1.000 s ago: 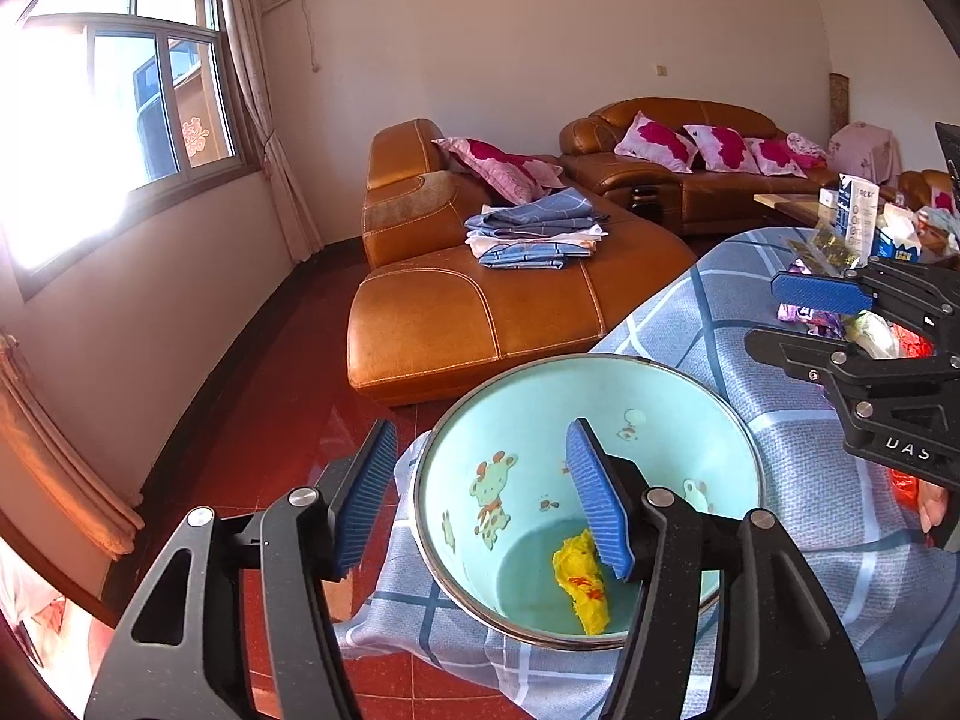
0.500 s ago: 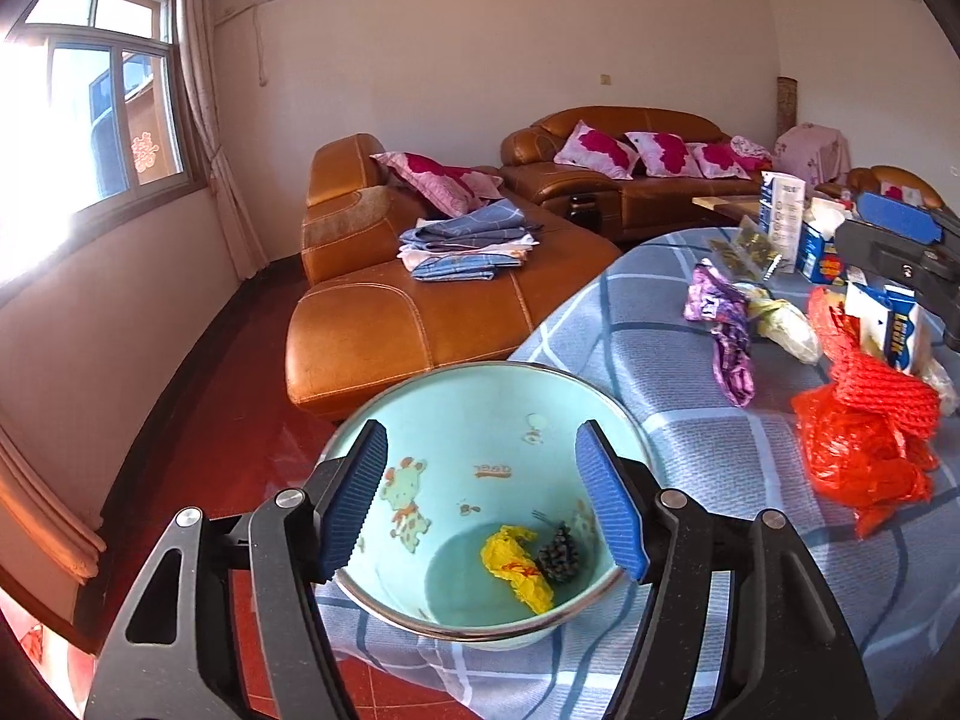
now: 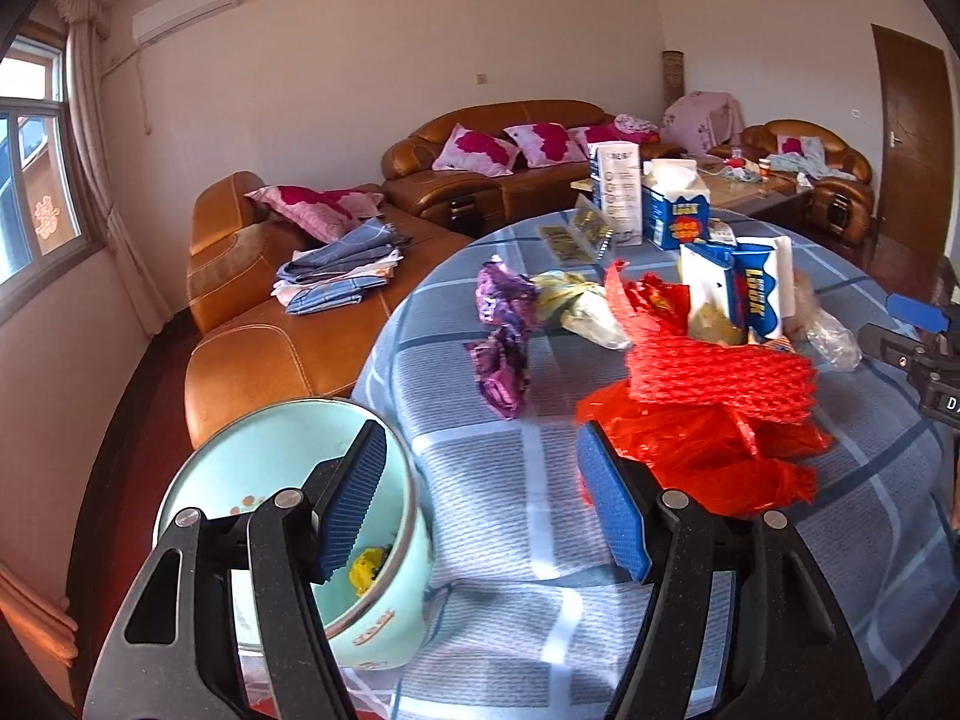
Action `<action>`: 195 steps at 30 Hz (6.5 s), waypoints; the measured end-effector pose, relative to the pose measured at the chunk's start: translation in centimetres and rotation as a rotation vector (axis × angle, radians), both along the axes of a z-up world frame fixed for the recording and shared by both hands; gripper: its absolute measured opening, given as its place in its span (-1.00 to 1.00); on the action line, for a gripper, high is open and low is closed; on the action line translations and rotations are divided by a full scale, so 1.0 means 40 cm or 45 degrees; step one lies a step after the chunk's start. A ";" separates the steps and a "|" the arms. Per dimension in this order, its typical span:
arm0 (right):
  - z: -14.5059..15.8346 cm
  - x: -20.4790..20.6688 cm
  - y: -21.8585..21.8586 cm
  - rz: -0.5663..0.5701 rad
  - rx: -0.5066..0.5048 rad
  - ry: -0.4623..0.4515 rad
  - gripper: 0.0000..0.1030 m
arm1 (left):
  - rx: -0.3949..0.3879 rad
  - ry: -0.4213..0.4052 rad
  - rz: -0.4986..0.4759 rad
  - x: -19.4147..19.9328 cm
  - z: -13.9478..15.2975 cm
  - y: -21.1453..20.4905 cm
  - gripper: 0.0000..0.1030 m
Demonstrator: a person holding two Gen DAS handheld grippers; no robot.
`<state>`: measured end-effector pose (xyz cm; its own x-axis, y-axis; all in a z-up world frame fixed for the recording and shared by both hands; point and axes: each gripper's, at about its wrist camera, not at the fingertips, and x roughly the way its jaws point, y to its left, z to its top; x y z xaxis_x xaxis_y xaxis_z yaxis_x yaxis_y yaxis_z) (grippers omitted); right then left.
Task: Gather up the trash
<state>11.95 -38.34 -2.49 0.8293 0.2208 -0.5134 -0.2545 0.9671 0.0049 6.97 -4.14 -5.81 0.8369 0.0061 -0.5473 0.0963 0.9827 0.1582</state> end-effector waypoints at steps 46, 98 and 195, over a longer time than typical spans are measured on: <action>-0.011 0.058 0.130 0.143 0.041 0.041 0.07 | -0.030 -0.008 -0.110 -0.004 0.006 -0.025 -0.86; 0.070 0.240 0.487 0.479 0.022 -0.020 -0.70 | 0.092 -0.103 0.422 0.006 0.065 0.282 -0.86; 0.117 0.116 0.214 0.187 -0.003 -0.152 0.13 | 0.196 -0.052 0.207 0.049 0.025 0.107 0.19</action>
